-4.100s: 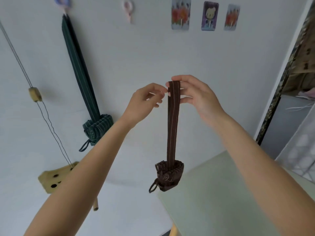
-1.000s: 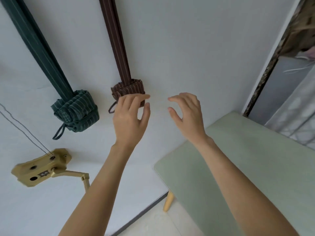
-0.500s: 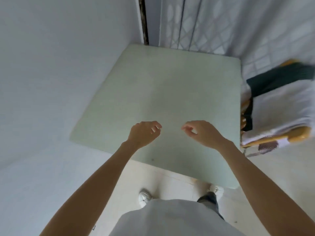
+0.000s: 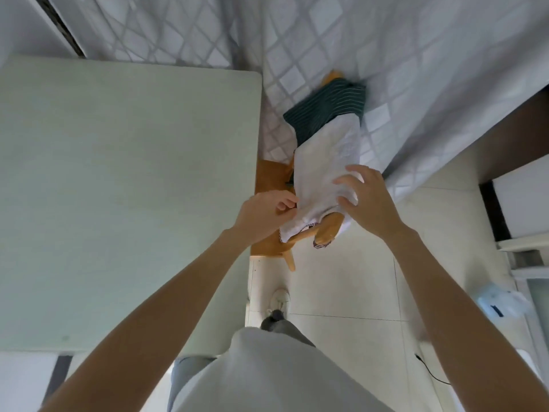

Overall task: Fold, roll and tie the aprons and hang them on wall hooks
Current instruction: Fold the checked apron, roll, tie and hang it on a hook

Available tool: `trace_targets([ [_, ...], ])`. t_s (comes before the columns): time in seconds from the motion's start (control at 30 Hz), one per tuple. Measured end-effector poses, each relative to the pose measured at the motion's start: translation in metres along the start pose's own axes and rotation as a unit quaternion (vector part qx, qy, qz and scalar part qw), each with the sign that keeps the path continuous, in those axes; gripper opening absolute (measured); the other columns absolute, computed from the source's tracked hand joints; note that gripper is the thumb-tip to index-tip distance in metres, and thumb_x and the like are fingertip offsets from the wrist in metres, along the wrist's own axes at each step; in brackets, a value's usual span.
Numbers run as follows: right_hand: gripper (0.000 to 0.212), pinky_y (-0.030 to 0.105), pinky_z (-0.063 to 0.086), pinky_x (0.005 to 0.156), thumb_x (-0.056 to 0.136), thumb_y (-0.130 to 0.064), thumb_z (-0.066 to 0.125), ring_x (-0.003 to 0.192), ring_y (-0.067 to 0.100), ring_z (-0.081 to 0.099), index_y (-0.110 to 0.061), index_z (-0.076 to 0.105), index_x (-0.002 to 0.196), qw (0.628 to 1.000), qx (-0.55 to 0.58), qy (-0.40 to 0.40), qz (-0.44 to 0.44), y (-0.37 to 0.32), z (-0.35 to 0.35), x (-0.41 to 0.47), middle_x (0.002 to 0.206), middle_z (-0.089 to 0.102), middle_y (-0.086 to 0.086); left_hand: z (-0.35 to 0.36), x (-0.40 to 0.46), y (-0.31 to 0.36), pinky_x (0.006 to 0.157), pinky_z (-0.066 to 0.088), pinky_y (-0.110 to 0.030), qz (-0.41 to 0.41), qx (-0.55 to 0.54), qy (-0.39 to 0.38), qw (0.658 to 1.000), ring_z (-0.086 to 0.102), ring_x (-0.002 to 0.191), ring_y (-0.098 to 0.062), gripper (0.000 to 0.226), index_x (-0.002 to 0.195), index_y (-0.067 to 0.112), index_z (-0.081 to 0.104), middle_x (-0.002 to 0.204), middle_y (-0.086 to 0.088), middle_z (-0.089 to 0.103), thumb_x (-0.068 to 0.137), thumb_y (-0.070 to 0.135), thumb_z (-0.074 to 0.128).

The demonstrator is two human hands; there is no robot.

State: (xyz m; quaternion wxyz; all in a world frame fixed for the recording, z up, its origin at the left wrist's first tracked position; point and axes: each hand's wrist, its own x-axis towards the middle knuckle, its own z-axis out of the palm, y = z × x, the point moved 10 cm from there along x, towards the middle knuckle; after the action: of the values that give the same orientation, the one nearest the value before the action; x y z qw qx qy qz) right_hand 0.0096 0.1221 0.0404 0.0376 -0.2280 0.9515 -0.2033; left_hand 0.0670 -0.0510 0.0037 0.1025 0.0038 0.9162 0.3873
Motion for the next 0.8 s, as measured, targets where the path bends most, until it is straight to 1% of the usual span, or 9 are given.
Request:
trace_targets([
  [0.1, 0.035, 0.022, 0.028, 0.098, 0.087, -0.019, 0.062, 0.123, 0.025, 0.041, -0.016, 0.056, 0.121, 0.996, 0.073, -0.01, 0.053, 0.041, -0.003, 0.021, 0.134, 0.046, 0.007, 0.023, 0.032, 0.027, 0.088, 0.049, -0.026, 0.005, -0.026, 0.011, 1.0, 0.058, 0.097, -0.005, 0.035, 0.117, 0.032, 0.058, 0.11, 0.013, 0.062, 0.085, 0.044, 0.062],
  [0.2, 0.039, 0.03, 0.034, 0.105, 0.092, -0.02, 0.057, 0.123, 0.02, 0.043, -0.014, 0.049, 0.13, 0.983, 0.149, 0.001, 0.111, 0.078, -0.016, 0.061, 0.135, 0.048, 0.006, 0.038, 0.079, 0.042, 0.097, 0.044, -0.029, -0.037, -0.092, 0.002, 0.995, 0.052, 0.113, -0.012, 0.055, 0.133, 0.026, 0.046, 0.129, 0.004, 0.053, 0.083, 0.039, 0.065],
  [0.37, 0.058, 0.03, 0.036, 0.101, 0.093, -0.031, 0.055, 0.128, 0.023, 0.042, -0.015, 0.029, 0.143, 0.927, 0.291, -0.044, 0.232, 0.121, 0.005, 0.115, 0.144, 0.041, 0.006, 0.043, 0.15, 0.054, 0.099, 0.045, -0.043, -0.048, -0.171, 0.002, 0.984, 0.048, 0.118, -0.021, 0.074, 0.132, 0.027, 0.039, 0.137, -0.005, 0.044, 0.068, 0.057, 0.064],
  [0.43, 0.059, 0.031, 0.04, 0.096, 0.091, -0.033, 0.057, 0.121, 0.024, 0.049, -0.013, 0.032, 0.141, 0.921, 0.293, -0.056, 0.25, 0.132, 0.018, 0.124, 0.136, 0.049, 0.009, 0.045, 0.167, 0.052, 0.103, 0.041, -0.036, -0.064, -0.162, -0.004, 0.985, 0.045, 0.124, -0.021, 0.075, 0.138, 0.022, 0.036, 0.141, -0.005, 0.041, 0.075, 0.044, 0.071],
  [0.53, 0.037, 0.024, 0.042, 0.08, 0.09, -0.03, 0.06, 0.097, 0.017, 0.057, -0.009, 0.053, 0.12, 0.956, 0.199, -0.003, 0.214, 0.139, 0.015, 0.129, 0.111, 0.063, 0.005, 0.051, 0.182, 0.041, 0.094, 0.039, -0.022, -0.075, -0.118, -0.017, 0.99, 0.045, 0.125, -0.018, 0.077, 0.142, 0.02, 0.032, 0.142, -0.002, 0.041, 0.078, 0.033, 0.073],
  [0.6, 0.02, 0.029, 0.047, 0.076, 0.091, -0.028, 0.059, 0.082, 0.014, 0.055, -0.011, 0.059, 0.101, 0.968, 0.161, 0.066, 0.18, 0.136, 0.003, 0.124, 0.092, 0.063, -0.001, 0.051, 0.183, 0.036, 0.091, 0.04, -0.022, -0.078, -0.09, -0.003, 0.993, 0.047, 0.123, -0.017, 0.078, 0.143, 0.022, 0.03, 0.142, -0.001, 0.04, 0.078, 0.036, 0.072],
  [0.67, 0.013, 0.034, 0.049, 0.072, 0.091, -0.025, 0.058, 0.081, 0.017, 0.052, -0.012, 0.06, 0.092, 0.981, 0.094, 0.134, 0.106, 0.12, -0.016, 0.115, 0.087, 0.061, 0.001, 0.044, 0.178, 0.041, 0.096, 0.041, -0.025, -0.058, -0.027, 0.02, 0.998, 0.043, 0.126, -0.018, 0.083, 0.145, 0.022, 0.024, 0.146, -0.002, 0.035, 0.079, 0.044, 0.069],
  [0.73, 0.012, 0.029, 0.046, 0.076, 0.092, -0.021, 0.057, 0.09, 0.022, 0.051, -0.01, 0.062, 0.092, 0.981, 0.048, 0.186, -0.005, 0.091, -0.035, 0.099, 0.096, 0.061, 0.007, 0.034, 0.173, 0.066, 0.105, 0.036, -0.032, 0.054, 0.072, 0.076, 0.993, 0.034, 0.134, -0.021, 0.092, 0.146, 0.017, 0.021, 0.151, -0.007, 0.026, 0.076, 0.06, 0.062],
  [0.8, 0.013, 0.03, 0.041, 0.09, 0.094, -0.019, 0.054, 0.105, 0.024, 0.05, -0.008, 0.061, 0.095, 0.979, 0.047, 0.178, -0.087, 0.066, -0.039, 0.075, 0.111, 0.058, 0.011, 0.026, 0.156, 0.093, 0.112, 0.026, -0.044, 0.176, 0.107, 0.109, 0.972, 0.023, 0.14, -0.027, 0.103, 0.146, 0.013, 0.022, 0.153, -0.013, 0.02, 0.07, 0.075, 0.054],
])
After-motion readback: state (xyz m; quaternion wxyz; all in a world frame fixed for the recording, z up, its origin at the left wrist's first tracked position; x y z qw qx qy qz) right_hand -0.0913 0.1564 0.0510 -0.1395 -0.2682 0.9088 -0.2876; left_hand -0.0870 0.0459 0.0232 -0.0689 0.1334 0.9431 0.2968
